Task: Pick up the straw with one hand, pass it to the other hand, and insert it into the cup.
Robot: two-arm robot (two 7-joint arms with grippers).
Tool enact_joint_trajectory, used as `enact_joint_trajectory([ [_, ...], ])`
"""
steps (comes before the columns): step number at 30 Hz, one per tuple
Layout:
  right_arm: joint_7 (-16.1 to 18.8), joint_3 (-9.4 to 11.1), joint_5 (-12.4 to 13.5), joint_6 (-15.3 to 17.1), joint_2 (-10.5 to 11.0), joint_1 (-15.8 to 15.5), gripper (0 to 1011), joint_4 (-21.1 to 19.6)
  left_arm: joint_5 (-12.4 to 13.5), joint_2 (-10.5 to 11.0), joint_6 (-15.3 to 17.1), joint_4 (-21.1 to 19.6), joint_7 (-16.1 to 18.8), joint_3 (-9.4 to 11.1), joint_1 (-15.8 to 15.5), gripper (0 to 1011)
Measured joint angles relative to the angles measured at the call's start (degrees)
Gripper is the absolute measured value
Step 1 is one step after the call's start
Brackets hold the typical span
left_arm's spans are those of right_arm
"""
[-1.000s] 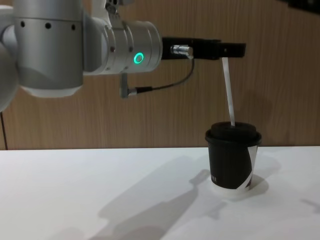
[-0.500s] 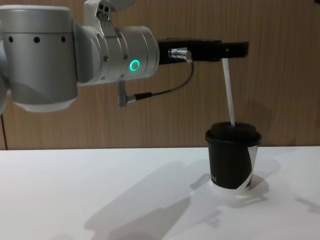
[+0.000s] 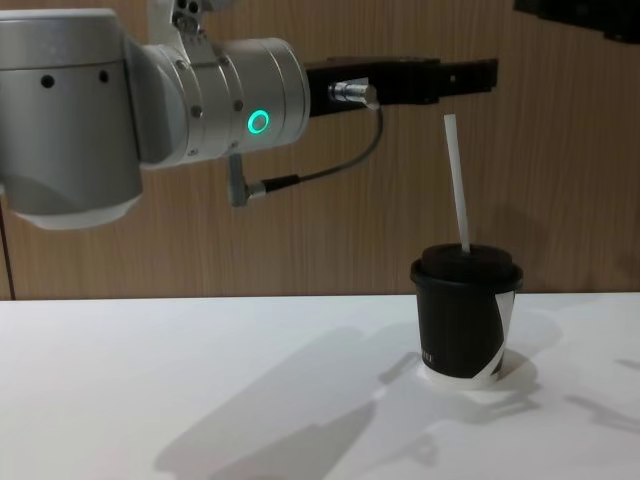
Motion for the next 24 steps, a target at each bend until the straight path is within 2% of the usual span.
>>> enact_joint_trajectory([
  [24, -2.63, -0.67, 0.79, 0.96, -1.32, 1.15, 1001, 0.97, -0.26, 0.73, -0.13, -1.91, 0.93, -0.25, 0.95, 1003],
])
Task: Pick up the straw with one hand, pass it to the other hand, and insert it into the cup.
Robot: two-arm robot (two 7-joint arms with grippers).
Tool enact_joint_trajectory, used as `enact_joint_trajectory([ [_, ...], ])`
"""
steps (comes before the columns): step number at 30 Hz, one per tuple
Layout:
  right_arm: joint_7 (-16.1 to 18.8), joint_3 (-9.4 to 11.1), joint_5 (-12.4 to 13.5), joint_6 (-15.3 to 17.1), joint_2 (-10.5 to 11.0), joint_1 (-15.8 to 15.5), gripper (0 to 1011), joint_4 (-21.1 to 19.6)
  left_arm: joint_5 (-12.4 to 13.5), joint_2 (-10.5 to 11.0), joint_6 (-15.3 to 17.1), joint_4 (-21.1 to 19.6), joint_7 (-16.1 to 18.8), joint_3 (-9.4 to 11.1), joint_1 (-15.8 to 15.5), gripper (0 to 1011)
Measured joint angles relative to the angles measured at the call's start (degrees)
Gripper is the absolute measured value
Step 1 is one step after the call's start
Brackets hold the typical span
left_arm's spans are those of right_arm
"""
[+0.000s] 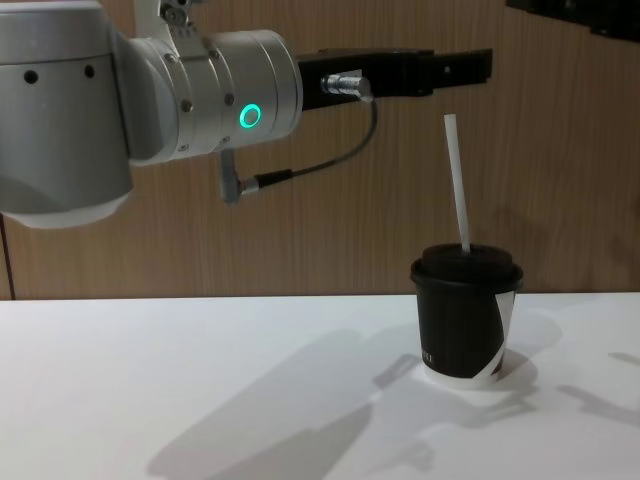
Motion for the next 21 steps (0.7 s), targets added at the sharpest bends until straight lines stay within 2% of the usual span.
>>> enact_joint_trajectory([
  [21, -0.37, -0.11, 0.12, 0.12, -0.18, 0.16, 1001, 0.14, -0.03, 0.10, 0.00, -0.25, 0.13, -0.03, 0.12, 1003],
])
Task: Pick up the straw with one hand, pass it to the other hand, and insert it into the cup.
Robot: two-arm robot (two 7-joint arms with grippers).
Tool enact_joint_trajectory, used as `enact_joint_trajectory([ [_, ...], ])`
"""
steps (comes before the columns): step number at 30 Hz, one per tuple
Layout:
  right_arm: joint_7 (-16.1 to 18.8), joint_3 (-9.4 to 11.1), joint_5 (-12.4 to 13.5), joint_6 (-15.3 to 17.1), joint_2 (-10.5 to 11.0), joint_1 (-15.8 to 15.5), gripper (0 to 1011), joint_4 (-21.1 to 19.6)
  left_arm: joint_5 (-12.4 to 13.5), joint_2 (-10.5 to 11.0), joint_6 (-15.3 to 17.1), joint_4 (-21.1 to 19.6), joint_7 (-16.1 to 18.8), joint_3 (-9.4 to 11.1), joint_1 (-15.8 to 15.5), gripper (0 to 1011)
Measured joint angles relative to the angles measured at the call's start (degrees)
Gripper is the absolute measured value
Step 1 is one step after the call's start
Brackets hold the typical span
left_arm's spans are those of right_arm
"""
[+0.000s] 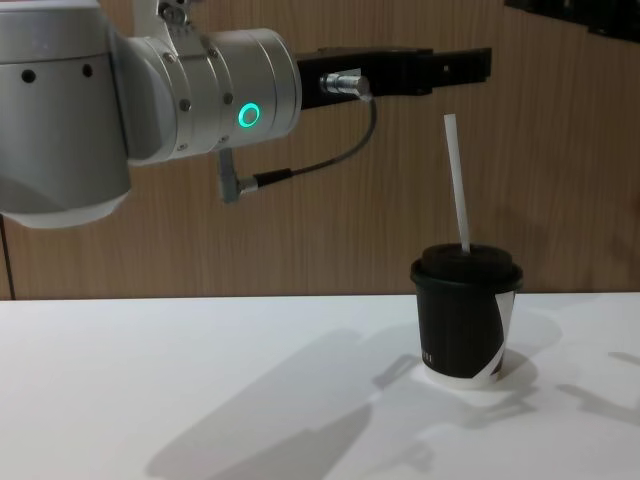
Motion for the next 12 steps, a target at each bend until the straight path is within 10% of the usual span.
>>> enact_joint_trajectory([
  [12, -0.07, 0.00, 0.00, 0.00, -0.05, 0.04, 1001, 0.00, 0.01, 0.01, 0.01, -0.05, 0.00, 0.00, 0.03, 1003],
])
